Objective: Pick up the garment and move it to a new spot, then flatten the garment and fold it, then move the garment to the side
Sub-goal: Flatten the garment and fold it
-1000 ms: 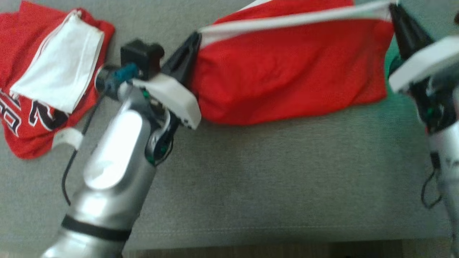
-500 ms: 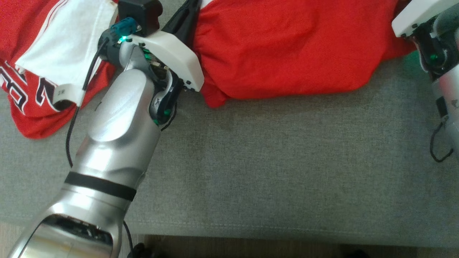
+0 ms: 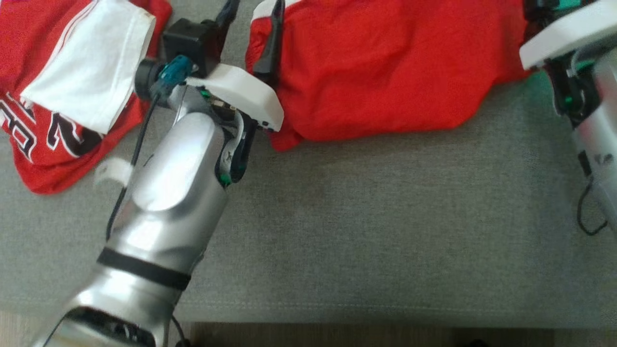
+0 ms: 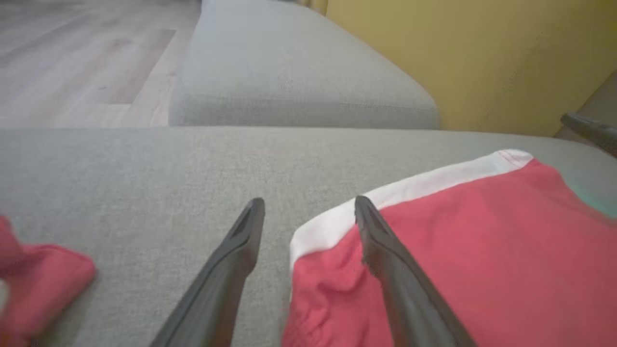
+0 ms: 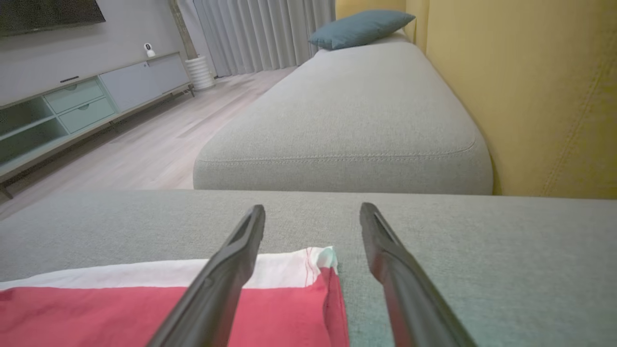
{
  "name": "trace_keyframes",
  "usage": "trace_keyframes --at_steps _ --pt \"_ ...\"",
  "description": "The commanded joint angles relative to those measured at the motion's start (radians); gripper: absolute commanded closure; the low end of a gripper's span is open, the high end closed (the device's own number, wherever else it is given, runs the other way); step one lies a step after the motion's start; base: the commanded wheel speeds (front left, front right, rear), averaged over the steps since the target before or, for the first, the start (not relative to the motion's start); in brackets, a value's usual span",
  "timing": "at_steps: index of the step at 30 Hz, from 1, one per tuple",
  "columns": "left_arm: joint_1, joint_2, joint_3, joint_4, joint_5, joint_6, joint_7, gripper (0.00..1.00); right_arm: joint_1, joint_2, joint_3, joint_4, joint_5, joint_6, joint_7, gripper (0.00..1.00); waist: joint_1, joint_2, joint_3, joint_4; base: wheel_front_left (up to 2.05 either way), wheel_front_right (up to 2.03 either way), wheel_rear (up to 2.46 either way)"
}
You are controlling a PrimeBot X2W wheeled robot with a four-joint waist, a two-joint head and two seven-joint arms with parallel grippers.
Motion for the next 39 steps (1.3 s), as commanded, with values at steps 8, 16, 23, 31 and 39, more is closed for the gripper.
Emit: trace_keyframes --at_steps 8,16,23,31,39 --pt "0.18 0.065 0.171 -0.373 0.167 0.087 -0.012 0.0 0.262 0.019 -0.225 -0.308 -0.153 0.007 -0.013 0.0 -0.0001 0.0 -0.065 -0.051 0.0 0.0 0.0" --pt "0.39 0.118 0.268 -0.517 0.241 0.114 -0.012 0.0 0.544 0.087 -0.351 -0.499 -0.263 0.007 0.002 0.0 -0.0001 0.0 -0.153 -0.087 0.0 0.0 0.0" --pt "0.535 0.123 0.31 -0.546 0.243 0.119 -0.012 0.0 0.722 0.146 -0.419 -0.635 -0.311 0.007 0.071 0.0 -0.0001 0.0 -0.208 -0.103 0.0 0.0 0.0" --pt "0.61 0.111 0.337 -0.548 0.247 0.114 -0.012 0.0 0.824 0.187 -0.451 -0.747 -0.346 0.007 0.132 0.0 -0.0001 0.0 -0.232 -0.115 0.0 0.0 0.0" --pt "0.622 0.098 0.357 -0.544 0.256 0.1 -0.012 0.0 0.852 0.203 -0.467 -0.797 -0.359 0.007 0.168 0.0 -0.0001 0.0 -0.241 -0.116 0.0 0.0 0.0"
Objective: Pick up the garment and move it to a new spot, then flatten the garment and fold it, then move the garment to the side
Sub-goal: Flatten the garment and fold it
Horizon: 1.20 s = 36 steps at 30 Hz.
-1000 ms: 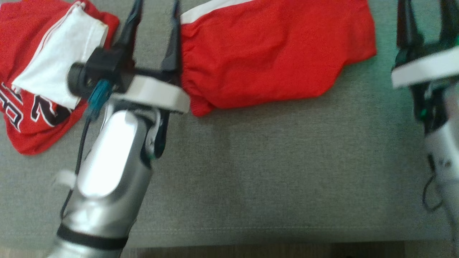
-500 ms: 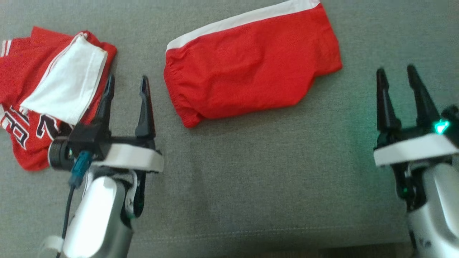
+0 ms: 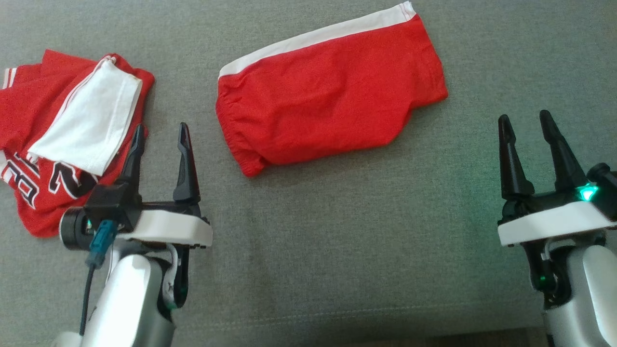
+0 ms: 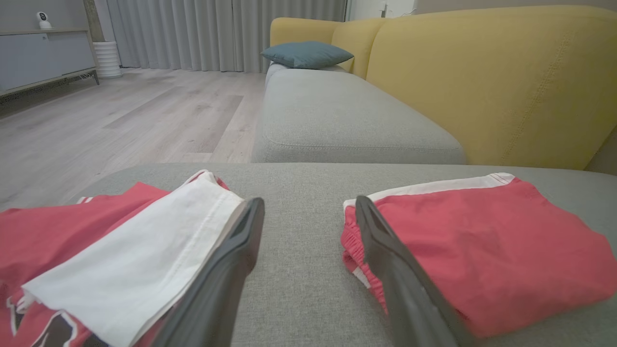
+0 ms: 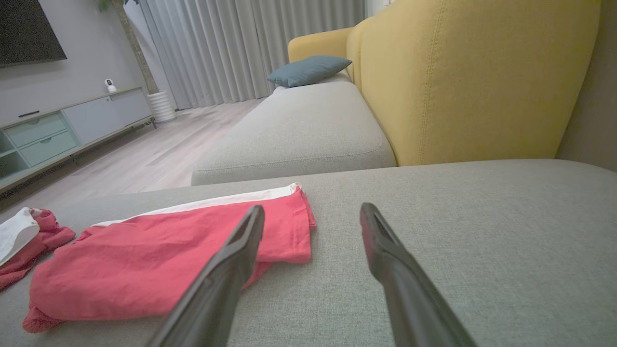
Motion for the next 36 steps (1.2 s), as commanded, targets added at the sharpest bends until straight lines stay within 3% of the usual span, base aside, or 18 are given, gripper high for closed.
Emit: trace_keyframes --at_steps 1,19,28,36 --pt "-0.012 0.007 0.041 -0.032 0.012 -0.007 -0.005 0.0 0.001 -0.002 0.009 -0.043 -0.007 0.007 0.005 0.0 0.0001 -0.0001 -0.001 0.0 0.0 0.0 0.0" --pt "-0.047 -0.021 0.051 -0.05 0.043 -0.03 -0.005 0.0 -0.039 -0.04 -0.016 -0.035 0.003 0.007 0.028 0.0 0.0001 -0.0001 0.06 0.037 0.0 0.0 0.0" --pt "-0.131 -0.047 0.02 -0.071 0.061 -0.051 -0.005 0.0 -0.236 -0.145 0.025 0.104 0.05 0.007 0.069 0.0 0.0001 -0.0001 0.193 0.123 0.0 0.0 0.0" --pt "-0.185 -0.061 -0.008 -0.067 0.066 -0.062 -0.005 0.0 -0.409 -0.216 0.108 0.275 0.088 0.007 0.194 0.0 0.0001 -0.0001 0.252 0.179 0.0 0.0 0.0"
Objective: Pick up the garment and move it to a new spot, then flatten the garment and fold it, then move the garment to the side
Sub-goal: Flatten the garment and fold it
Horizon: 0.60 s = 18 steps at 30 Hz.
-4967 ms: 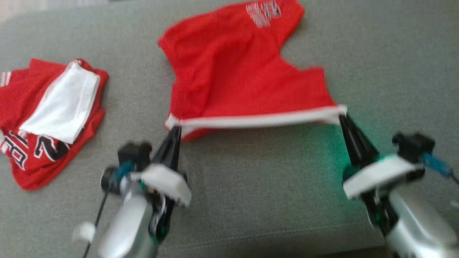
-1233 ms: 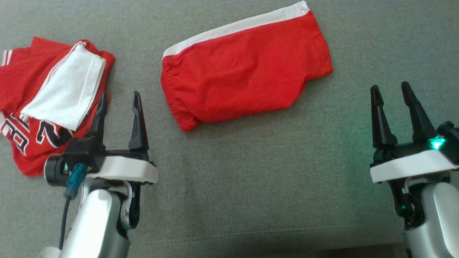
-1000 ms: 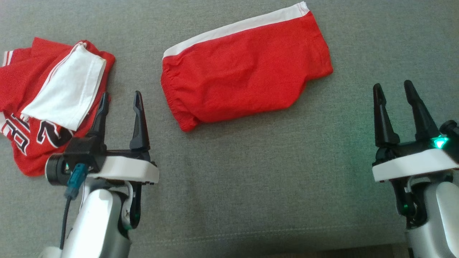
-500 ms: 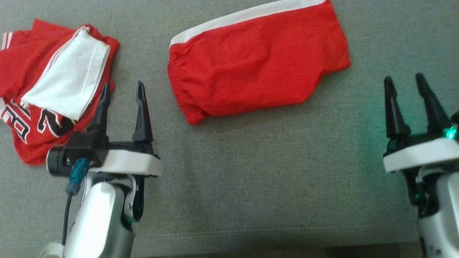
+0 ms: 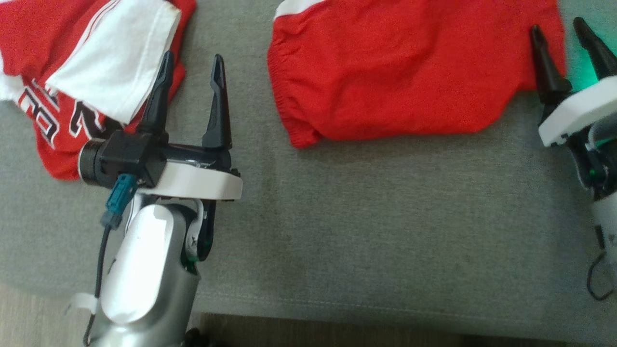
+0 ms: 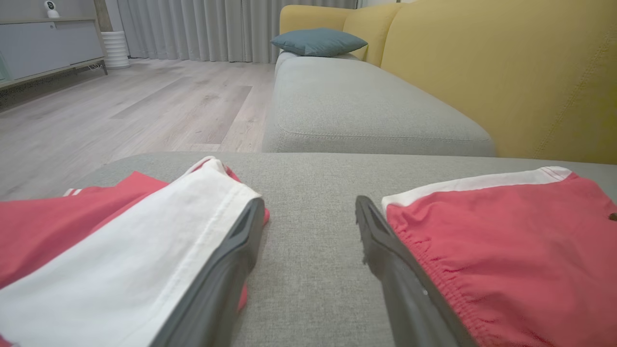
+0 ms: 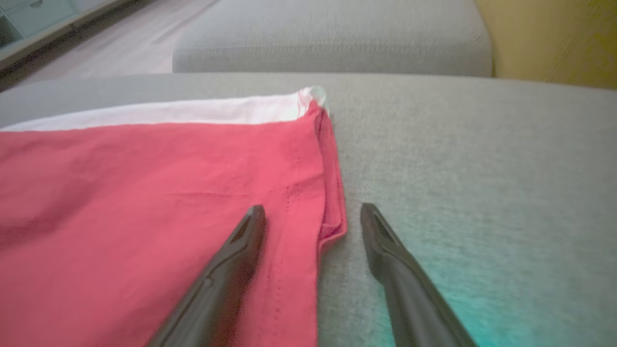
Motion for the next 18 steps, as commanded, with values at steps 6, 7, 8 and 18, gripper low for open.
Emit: trace_keyframes --at_steps 6,7,8,18 --pt "-0.029 0.006 0.019 -0.031 0.011 0.001 -0.005 0.0 -0.041 -0.023 0.043 0.048 0.023 0.007 0.096 0.0 0.0 0.0 0.023 0.032 0.0 0.0 0.0" --pt "-0.028 0.005 0.019 -0.03 0.01 0.002 -0.005 0.0 -0.04 -0.02 0.044 0.055 0.029 0.007 0.11 0.08 0.0 0.0 0.021 0.032 0.0 0.0 0.0" --pt "-0.027 0.005 0.02 -0.029 0.01 0.002 -0.005 0.0 -0.036 -0.015 0.044 0.059 0.037 0.007 0.121 0.51 0.0 0.0 0.017 0.031 0.0 0.0 0.0" --pt "0.011 0.004 0.023 -0.015 0.015 -0.009 -0.005 0.0 0.132 0.058 -0.008 -0.03 0.054 0.007 0.068 1.0 0.0 0.0 -0.07 -0.016 0.0 0.0 0.0"
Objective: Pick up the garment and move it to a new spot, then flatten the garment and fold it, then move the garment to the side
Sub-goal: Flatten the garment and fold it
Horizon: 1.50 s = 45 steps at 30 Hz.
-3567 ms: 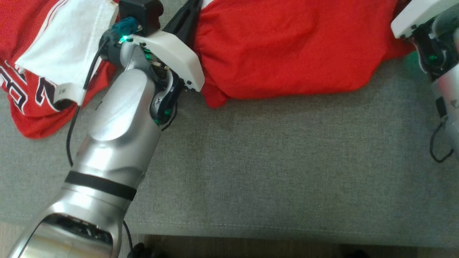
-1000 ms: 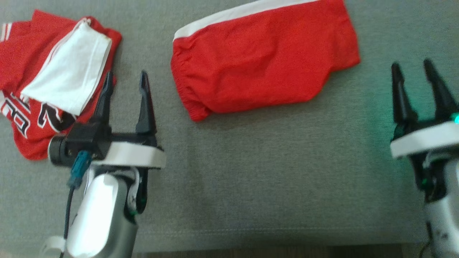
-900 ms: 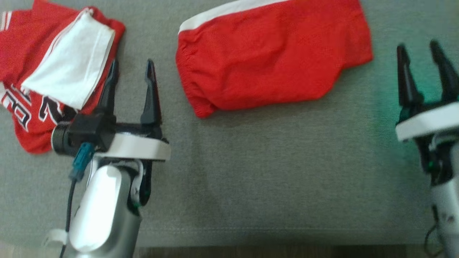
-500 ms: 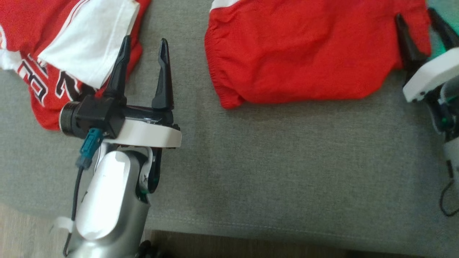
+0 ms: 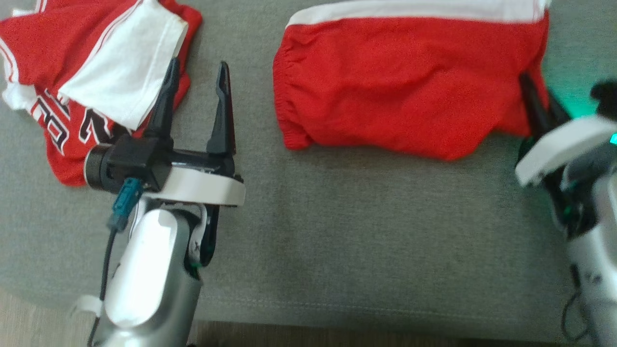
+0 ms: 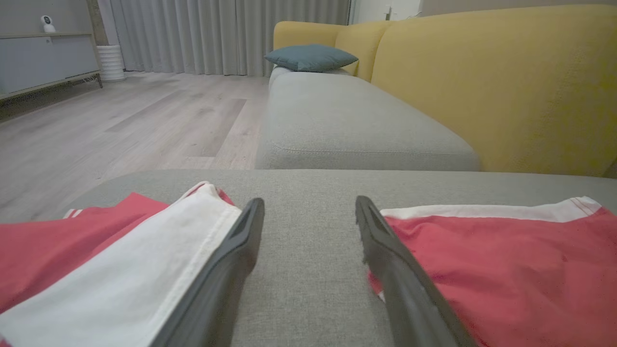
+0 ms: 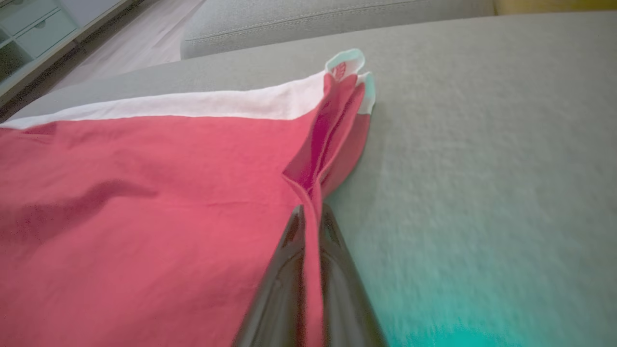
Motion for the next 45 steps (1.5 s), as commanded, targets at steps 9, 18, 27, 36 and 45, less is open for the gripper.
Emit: trace_keyframes --at_steps 9,18,27,36,45 --pt "0.086 0.013 0.032 0.003 0.022 -0.022 -0.005 0.0 0.257 0.051 -0.078 -0.098 -0.002 0.007 -0.051 1.0 0.0 0.0 -0.124 -0.077 0.0 0.0 0.0" --pt "0.118 0.013 0.019 0.022 0.017 -0.033 -0.005 0.0 0.257 0.001 -0.109 -0.044 0.004 0.007 -0.088 1.0 0.0 0.0 -0.173 -0.077 0.0 0.0 0.0" --pt "0.12 0.013 0.006 0.031 0.006 -0.033 -0.005 0.0 0.148 -0.015 -0.043 0.016 0.018 0.007 -0.117 1.0 0.0 0.0 -0.199 -0.06 0.0 0.0 0.0" --pt "0.129 0.012 -0.009 0.036 -0.014 -0.029 -0.005 0.0 -0.004 0.09 0.222 -0.061 0.027 0.007 -0.082 1.0 0.0 0.0 -0.232 -0.031 0.0 0.0 0.0" --pt "0.133 0.012 -0.027 0.032 -0.029 -0.016 -0.005 0.0 -0.015 0.221 0.378 0.035 0.069 0.007 -0.111 1.0 0.0 0.0 -0.228 0.011 0.0 0.0 0.0"
